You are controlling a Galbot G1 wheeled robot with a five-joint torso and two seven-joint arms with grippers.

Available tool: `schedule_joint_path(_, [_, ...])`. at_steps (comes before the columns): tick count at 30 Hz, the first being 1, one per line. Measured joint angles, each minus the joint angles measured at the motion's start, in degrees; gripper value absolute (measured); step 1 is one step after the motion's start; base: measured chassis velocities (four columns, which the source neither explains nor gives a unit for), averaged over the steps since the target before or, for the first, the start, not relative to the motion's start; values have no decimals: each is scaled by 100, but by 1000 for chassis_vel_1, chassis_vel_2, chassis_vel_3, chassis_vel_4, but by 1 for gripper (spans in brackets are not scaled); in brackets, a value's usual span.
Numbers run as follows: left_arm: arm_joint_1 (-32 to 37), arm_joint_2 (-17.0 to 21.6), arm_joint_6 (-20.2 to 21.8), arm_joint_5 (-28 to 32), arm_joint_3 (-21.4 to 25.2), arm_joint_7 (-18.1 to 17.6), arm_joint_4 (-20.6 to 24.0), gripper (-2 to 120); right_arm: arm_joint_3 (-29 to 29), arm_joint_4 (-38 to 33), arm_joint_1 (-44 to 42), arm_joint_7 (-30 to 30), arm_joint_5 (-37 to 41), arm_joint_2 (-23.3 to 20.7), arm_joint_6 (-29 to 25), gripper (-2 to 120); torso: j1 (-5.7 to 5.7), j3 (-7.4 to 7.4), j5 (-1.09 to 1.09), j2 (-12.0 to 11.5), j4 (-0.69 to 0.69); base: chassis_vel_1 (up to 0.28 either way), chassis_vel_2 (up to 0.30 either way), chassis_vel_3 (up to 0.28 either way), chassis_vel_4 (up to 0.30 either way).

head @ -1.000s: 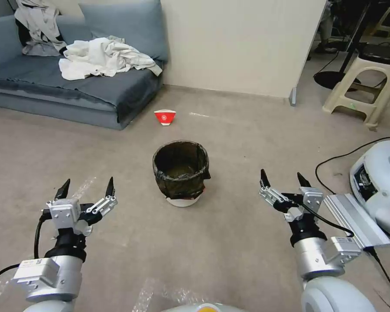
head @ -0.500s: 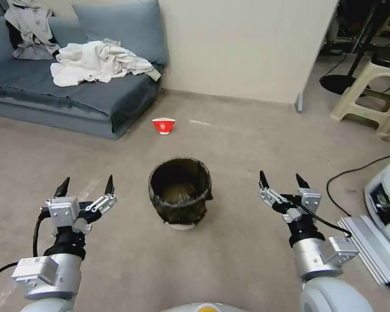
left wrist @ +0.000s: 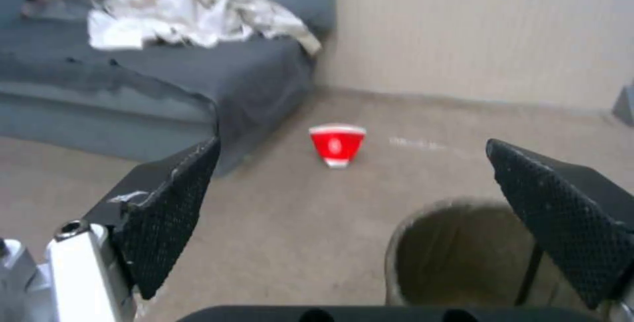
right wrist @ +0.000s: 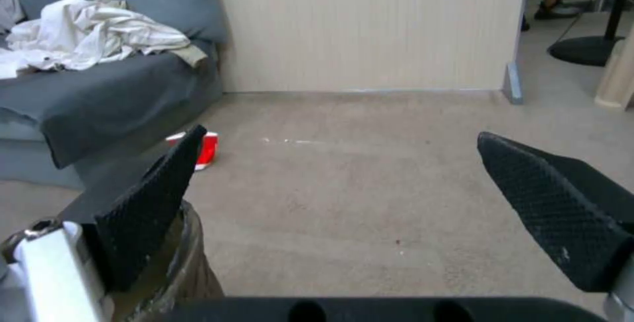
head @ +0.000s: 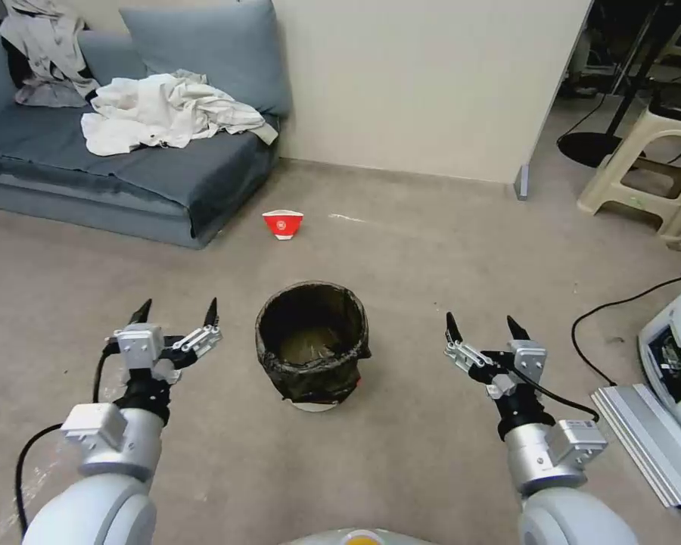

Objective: Pick up the trash can from the floor.

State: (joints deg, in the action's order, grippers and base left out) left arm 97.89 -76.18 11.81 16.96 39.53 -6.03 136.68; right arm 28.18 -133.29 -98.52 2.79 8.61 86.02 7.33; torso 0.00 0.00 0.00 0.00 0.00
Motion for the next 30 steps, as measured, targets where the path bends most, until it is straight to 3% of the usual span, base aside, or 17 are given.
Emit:
schedule_joint_path(8, [-416, 440, 466, 276, -147, -66, -473, 100, 5, 119, 81, -9, -43, -24, -2, 100, 0, 0, -1, 0, -1, 0, 0, 0, 0])
schedule_joint_path(9, [-607, 633, 667, 443, -247, -150, -599, 100, -7, 250, 148, -33, -158, -18, -28, 100, 0, 0, 1, 0, 1, 0, 0, 0, 0])
schedule_joint_path(13, [-1060, 841, 809, 541, -598, -271, -985, 100, -74, 438, 237, -54, -223, 82, -112, 100, 0, 0, 0, 0, 0, 0, 0, 0, 0])
schedule_joint_path(15, [-1172, 862, 859, 546, -711, -347, -1085, 100, -92, 471, 246, -54, -223, 112, -140, 100, 0, 0, 0, 0, 1, 0, 0, 0, 0])
schedule_joint_path(17, [-1632, 902, 1198, 681, -1135, -630, -1345, 100, -115, 583, 286, -53, -223, 170, -225, 100, 0, 0, 1, 0, 0, 0, 0, 0, 0])
schedule_joint_path(30, [-2933, 743, 1500, 941, -2154, -1155, -2536, 100, -36, 681, 317, -17, -219, 271, -279, 100, 0, 0, 0, 0, 0, 0, 0, 0, 0])
